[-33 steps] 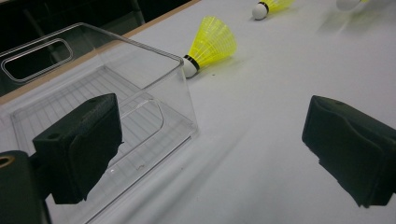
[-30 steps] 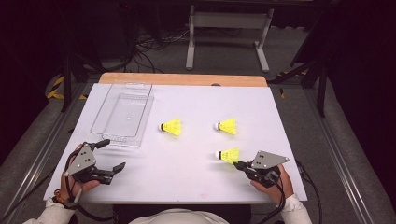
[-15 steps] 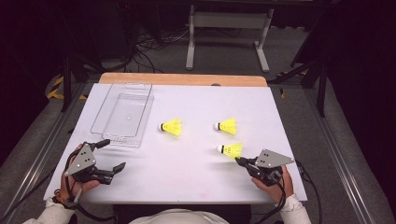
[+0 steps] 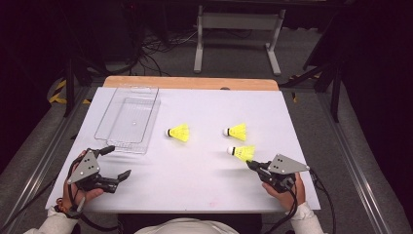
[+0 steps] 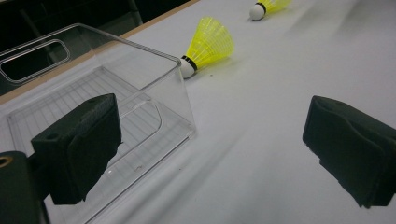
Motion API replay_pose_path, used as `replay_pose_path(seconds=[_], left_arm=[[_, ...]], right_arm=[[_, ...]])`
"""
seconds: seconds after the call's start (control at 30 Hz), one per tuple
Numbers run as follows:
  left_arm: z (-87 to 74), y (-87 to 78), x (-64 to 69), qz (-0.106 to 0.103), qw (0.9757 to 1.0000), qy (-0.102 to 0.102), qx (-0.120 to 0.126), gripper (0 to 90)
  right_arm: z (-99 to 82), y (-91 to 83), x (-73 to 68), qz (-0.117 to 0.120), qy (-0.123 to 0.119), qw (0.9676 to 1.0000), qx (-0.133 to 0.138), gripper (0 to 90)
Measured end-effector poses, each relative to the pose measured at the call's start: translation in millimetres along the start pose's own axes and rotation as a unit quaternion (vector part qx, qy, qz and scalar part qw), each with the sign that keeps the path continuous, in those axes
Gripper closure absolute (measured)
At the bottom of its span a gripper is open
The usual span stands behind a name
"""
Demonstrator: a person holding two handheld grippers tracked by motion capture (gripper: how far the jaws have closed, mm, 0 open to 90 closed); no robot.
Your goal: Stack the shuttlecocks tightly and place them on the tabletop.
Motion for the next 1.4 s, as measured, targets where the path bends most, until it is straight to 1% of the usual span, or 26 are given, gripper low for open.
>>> replay_pose_path(seconds=[0.07, 0.23, 0.3, 0.43, 0.47, 0.57, 0.63, 0.67, 0.83, 0.9, 0.93, 1.0, 1.1, 1.17, 1.2, 1.4], left_arm=[[0.1, -0.1, 0.1, 0.002, 1.0, 0.001, -0.002, 5.6], [0.2, 0.2, 0.6, 0.002, 1.0, 0.002, -0.001, 5.0], [0.2, 0.1, 0.5, 0.003, 1.0, 0.001, -0.001, 5.0], [0.1, -0.1, 0.4, 0.008, 1.0, 0.003, -0.004, 4.7], [0.3, -0.5, 0.6, 0.008, 1.0, 0.003, -0.003, 4.7], [0.2, -0.9, 0.2, 0.006, 1.0, 0.005, -0.004, 4.6], [0.1, -0.9, 0.0, 0.006, 1.0, 0.004, -0.003, 4.6], [0.0, -0.8, 0.4, 0.006, 1.0, 0.001, -0.003, 4.6], [-0.7, 0.8, 0.8, 0.007, 0.9999, 0.002, -0.008, 4.7], [-0.5, 0.8, 0.7, 0.007, 0.9999, 0.006, -0.01, 4.6], [-0.5, 0.8, 0.9, 0.006, 0.9999, 0.006, -0.01, 4.7], [-0.5, 0.3, 1.1, 0.006, 0.9999, 0.005, -0.01, 4.6], [-0.5, -0.4, 0.5, 0.009, 0.9999, 0.005, -0.01, 4.6], [-0.6, -0.5, 0.4, 0.008, 0.9999, 0.004, -0.01, 4.6], [-0.6, -0.4, 0.3, 0.008, 0.9999, 0.005, -0.01, 4.6], [-0.3, -0.4, 1.0, 0.005, 0.9999, 0.005, -0.009, 4.6]], right_arm=[[1.1, 2.0, -0.7, 0.0, 0.001, 1.0, 0.003, 90.0], [5.4, 13.2, -3.9, 0.0, -0.007, 1.0, 0.0, 90.0], [6.1, 15.0, -4.5, 0.0, -0.008, 1.0, 0.0, 90.0], [10.8, 26.9, -6.2, -0.004, -0.011, 0.9999, -0.003, 90.0], [13.8, 32.4, -6.5, -0.006, -0.013, 0.9999, -0.005, 90.0], [16.4, 41.0, -7.0, -0.003, -0.013, 0.9999, -0.005, 90.0], [16.8, 43.8, -7.2, -0.001, -0.014, 0.9999, -0.006, 90.0], [17.8, 49.7, -7.8, 0.002, -0.015, 0.9999, -0.007, 90.0], [22.9, 70.4, -10.8, 0.01, -0.027, 0.9995, -0.011, 90.0], [24.6, 78.5, -11.5, 0.014, -0.029, 0.9994, -0.011, 90.0], [26.1, 85.3, -12.4, 0.018, -0.031, 0.9993, -0.013, 90.0], [26.7, 88.0, -13.0, 0.02, -0.033, 0.9992, -0.015, 90.0], [29.0, 99.2, -15.1, 0.025, -0.038, 0.9988, -0.02, 90.0], [30.9, 110.5, -16.0, 0.031, -0.039, 0.9985, -0.021, 90.0], [30.9, 110.5, -16.0, 0.031, -0.039, 0.9985, -0.021, 90.0], [35.1, 135.8, -19.2, 0.034, -0.051, 0.9975, -0.036, 90.0]])
Point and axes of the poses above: each handheld gripper's, and its own axes: y roughly forward along the jaws, z roughly out of its top, x roughly to its right, the point moved 1 cm from there along y, roughly forward along the jaws, and after that the axes turned 11 degrees about x, right-handed, at the moved point
